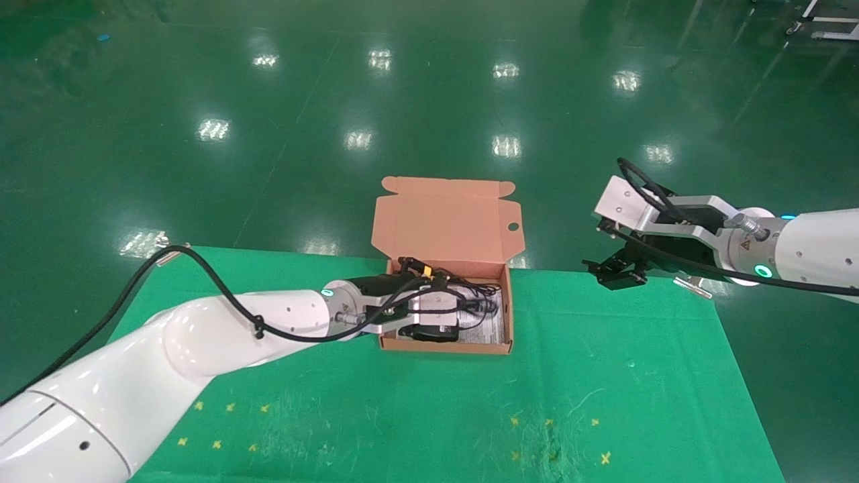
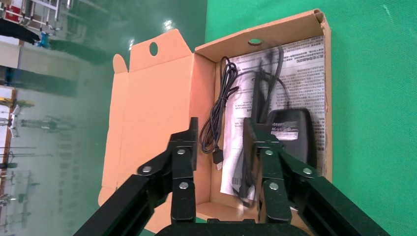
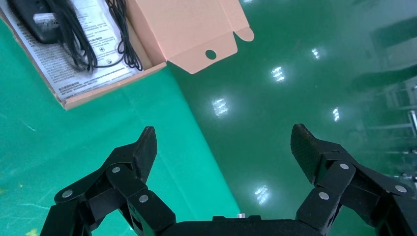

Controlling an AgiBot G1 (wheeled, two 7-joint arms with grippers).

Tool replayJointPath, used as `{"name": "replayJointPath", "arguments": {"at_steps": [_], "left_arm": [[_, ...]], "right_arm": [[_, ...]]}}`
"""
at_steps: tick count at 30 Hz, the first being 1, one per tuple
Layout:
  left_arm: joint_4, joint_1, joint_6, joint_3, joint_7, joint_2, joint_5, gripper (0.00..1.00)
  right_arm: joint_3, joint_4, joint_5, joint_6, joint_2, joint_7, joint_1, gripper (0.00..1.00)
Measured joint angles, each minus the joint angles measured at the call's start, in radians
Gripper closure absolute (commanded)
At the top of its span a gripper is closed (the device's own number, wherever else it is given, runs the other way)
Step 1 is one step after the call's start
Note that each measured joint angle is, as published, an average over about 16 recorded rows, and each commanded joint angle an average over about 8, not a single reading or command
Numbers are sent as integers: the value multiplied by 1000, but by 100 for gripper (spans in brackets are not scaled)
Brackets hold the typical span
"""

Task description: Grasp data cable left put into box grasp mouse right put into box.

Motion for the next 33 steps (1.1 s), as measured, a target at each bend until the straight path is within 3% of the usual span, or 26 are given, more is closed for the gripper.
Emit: {"name": "replayJointPath", "arguments": {"at_steps": [9, 21, 33], "left_arm": [[-33, -60, -31, -36, -26, -51, -19, 0], [-51, -156, -79, -97, -72, -115, -45, 0], [-133, -86, 75, -193, -136, -215, -177, 0]], "right_arm": [[7, 14, -51, -23, -3, -13, 62, 0], [10, 36, -142, -151, -20, -68, 184, 0], [143, 38, 46, -267, -1, -158, 76, 0]]}}
